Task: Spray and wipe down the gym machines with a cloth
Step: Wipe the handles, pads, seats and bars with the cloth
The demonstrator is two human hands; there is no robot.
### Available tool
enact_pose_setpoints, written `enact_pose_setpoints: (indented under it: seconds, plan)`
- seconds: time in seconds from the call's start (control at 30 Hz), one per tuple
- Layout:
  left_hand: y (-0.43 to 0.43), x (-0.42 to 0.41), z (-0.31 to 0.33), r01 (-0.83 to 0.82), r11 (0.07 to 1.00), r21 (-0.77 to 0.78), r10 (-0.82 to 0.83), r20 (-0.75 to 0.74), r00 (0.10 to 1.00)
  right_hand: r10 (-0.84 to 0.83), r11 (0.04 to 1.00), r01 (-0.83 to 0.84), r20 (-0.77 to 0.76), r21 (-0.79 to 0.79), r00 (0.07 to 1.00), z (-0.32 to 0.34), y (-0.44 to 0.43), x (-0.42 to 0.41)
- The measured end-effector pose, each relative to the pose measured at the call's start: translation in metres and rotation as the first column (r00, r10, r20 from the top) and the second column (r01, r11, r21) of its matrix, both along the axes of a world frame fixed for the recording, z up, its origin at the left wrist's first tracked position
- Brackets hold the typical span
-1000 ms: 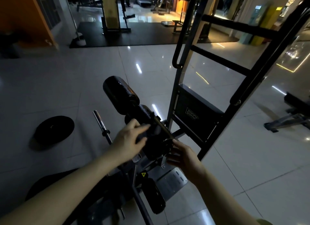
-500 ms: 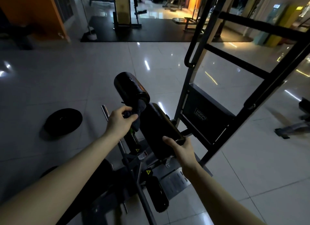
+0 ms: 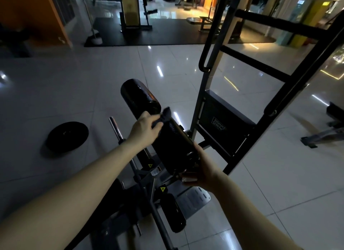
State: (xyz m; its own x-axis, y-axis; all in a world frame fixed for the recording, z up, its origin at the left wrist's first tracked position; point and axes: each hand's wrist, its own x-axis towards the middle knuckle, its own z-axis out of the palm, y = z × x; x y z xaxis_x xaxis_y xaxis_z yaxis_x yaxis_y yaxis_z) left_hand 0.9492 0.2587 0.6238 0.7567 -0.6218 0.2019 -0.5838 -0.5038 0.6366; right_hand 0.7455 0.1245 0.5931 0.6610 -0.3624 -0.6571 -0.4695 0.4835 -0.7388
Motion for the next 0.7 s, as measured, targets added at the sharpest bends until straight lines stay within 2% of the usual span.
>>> enact_pose_setpoints:
  seconds: [0.17, 0.23, 0.3, 0.4, 0.5, 0.53, 0.6, 0.7]
  plan:
    - [0.019, -0.063, -0.006, 0.323, 0.946, 0.019, -0.322, 0.149, 0.935, -0.025, 1.0, 0.026, 0.05, 0.0, 0.998, -0.013, -0.004, -0.009]
    - [0.031, -0.069, -0.008, 0.398, 0.916, 0.06, -0.401, 0.222, 0.889, -0.032, 0.999, 0.03, 0.082, 0.037, 0.996, -0.017, -0.002, -0.014]
    - [0.031, -0.055, -0.006, 0.399, 0.911, 0.104, -0.412, 0.293, 0.863, -0.04, 0.998, 0.036, 0.092, 0.045, 0.995, -0.017, -0.001, -0.017]
    - [0.017, -0.006, -0.003, 0.154, 0.985, 0.078, -0.17, 0.284, 0.944, -0.051, 0.999, 0.051, 0.078, -0.002, 0.996, -0.011, -0.005, -0.015]
    - [0.008, 0.047, -0.006, -0.116, 0.986, 0.123, 0.101, 0.122, 0.987, -0.033, 0.994, 0.038, 0.053, -0.106, 0.998, -0.005, -0.009, -0.014]
    - [0.006, 0.053, -0.01, -0.155, 0.979, 0.135, 0.151, 0.038, 0.988, -0.023, 0.992, 0.029, 0.048, -0.125, 0.999, -0.005, -0.01, -0.013]
    - [0.005, 0.044, -0.018, -0.199, 0.978, 0.063, 0.204, -0.096, 0.974, -0.011, 0.99, 0.017, 0.039, -0.14, 0.999, -0.009, -0.012, -0.013]
    - [0.01, 0.016, -0.02, -0.204, 0.975, -0.085, 0.198, -0.08, 0.977, -0.006, 0.989, 0.011, 0.037, -0.145, 0.999, -0.014, -0.014, -0.013]
